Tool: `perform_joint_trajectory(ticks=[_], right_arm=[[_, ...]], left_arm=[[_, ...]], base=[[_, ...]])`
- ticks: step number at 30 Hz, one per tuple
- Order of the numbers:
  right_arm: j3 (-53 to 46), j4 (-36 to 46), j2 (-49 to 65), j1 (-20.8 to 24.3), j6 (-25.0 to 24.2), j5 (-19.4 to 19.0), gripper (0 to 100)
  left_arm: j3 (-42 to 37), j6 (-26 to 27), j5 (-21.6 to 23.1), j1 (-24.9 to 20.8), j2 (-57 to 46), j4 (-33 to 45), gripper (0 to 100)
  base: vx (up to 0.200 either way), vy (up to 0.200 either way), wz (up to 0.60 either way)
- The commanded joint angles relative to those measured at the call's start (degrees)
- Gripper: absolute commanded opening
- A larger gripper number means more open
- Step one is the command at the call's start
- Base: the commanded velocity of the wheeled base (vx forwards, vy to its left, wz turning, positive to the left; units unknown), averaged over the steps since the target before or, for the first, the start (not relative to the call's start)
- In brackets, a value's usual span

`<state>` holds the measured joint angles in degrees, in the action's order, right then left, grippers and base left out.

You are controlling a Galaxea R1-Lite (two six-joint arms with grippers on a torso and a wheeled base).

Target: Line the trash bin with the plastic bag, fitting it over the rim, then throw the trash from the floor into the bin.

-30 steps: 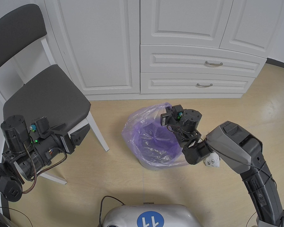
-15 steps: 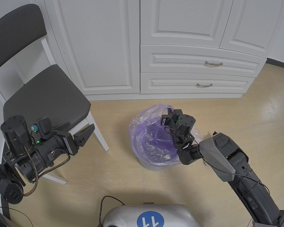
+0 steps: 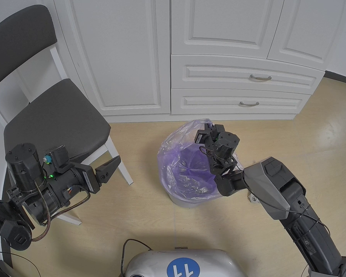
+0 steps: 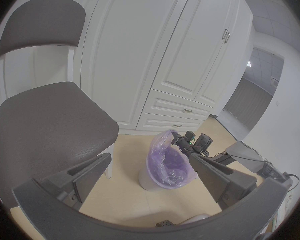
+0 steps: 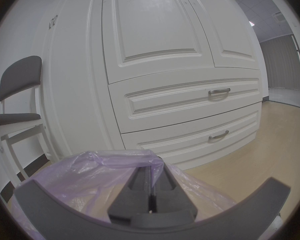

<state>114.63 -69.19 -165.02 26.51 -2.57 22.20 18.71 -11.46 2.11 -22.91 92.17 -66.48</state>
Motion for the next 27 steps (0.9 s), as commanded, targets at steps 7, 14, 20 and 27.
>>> perform_joint_trajectory(ticks=[7,14,20,27], right_arm=[[0.0,-0.4,1.9,0.6,-2.3,0.5,100],[-27.9,-4.3,22.1,1.6,-2.7,-2.9,100],[-45.7,-3.3,31.5,1.8,-2.3,-12.0,100],[-48.1,1.0,32.1,-0.7,-0.1,-13.8,100]], left_arm=[[0.2,-0.1,-4.7,-2.3,6.4,-6.4,100],[0.5,-0.1,-6.4,-4.8,6.4,-8.3,100],[0.5,-0.1,-6.6,-6.4,7.1,-7.8,100],[-0.2,-0.2,-6.9,-9.5,8.8,-8.0,100]], base=[[0.000,0.000,0.00],[0.000,0.000,0.00],[0.000,0.000,0.00],[0.000,0.000,0.00]])
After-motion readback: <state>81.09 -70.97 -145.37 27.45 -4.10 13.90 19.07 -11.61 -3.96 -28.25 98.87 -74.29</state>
